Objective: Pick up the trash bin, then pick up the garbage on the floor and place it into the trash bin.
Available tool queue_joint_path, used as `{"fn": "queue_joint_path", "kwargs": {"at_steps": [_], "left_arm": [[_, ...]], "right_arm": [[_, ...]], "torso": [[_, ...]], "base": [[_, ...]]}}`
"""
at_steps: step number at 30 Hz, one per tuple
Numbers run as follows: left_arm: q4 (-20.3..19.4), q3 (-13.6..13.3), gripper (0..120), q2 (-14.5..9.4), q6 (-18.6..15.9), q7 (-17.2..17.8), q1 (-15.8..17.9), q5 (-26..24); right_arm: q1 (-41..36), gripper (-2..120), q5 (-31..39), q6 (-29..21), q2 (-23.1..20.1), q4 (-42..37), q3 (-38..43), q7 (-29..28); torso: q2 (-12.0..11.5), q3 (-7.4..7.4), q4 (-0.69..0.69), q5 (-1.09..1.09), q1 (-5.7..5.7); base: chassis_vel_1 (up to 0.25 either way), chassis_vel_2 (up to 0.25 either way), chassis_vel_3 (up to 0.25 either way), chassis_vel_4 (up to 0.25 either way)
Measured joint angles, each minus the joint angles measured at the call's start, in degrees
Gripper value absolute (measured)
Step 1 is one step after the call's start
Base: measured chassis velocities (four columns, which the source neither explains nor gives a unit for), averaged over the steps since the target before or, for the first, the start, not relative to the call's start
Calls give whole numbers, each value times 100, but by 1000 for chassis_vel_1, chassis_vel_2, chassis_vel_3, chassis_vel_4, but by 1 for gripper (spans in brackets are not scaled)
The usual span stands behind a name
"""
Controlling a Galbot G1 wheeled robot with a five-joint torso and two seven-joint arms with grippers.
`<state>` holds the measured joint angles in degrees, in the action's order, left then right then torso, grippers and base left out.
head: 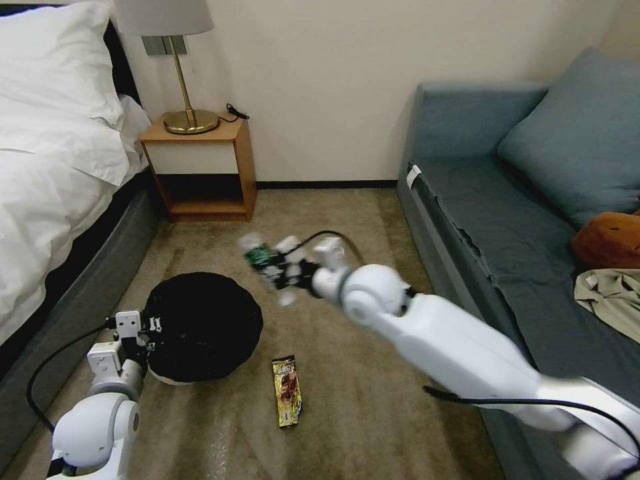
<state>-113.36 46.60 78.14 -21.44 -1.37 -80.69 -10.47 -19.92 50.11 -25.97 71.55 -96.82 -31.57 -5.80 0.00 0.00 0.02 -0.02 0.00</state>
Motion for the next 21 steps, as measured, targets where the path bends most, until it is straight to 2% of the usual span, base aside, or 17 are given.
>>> {"fn": "queue_joint_path", "kwargs": {"at_steps": [1,3,8,17,21], "left_arm": [[0,0,5,0,0,0,0,0],[-28,-28,5,18,-47,29,7,-61],[-119,-86,5,69,-97,54,-3,-119],[-227,-81,5,108,-103,59,-75,-159],[-226,-40,5,93,-103,59,-74,-176]], "right_arm": [[0,20,0,0,0,0,0,0],[82,20,-15,203,330,267,-248,-225],[121,20,-74,326,613,633,-392,-397],[-174,23,-307,442,682,946,-472,-503],[-421,40,-436,463,687,1069,-454,-550]], "torso": [[0,0,0,0,0],[0,0,0,0,0],[0,0,-2,0,0],[0,0,-2,1,0],[0,0,-2,2,0]], "base": [[0,0,0,0],[0,0,0,0],[0,0,0,0],[0,0,0,0],[0,0,0,0]]}}
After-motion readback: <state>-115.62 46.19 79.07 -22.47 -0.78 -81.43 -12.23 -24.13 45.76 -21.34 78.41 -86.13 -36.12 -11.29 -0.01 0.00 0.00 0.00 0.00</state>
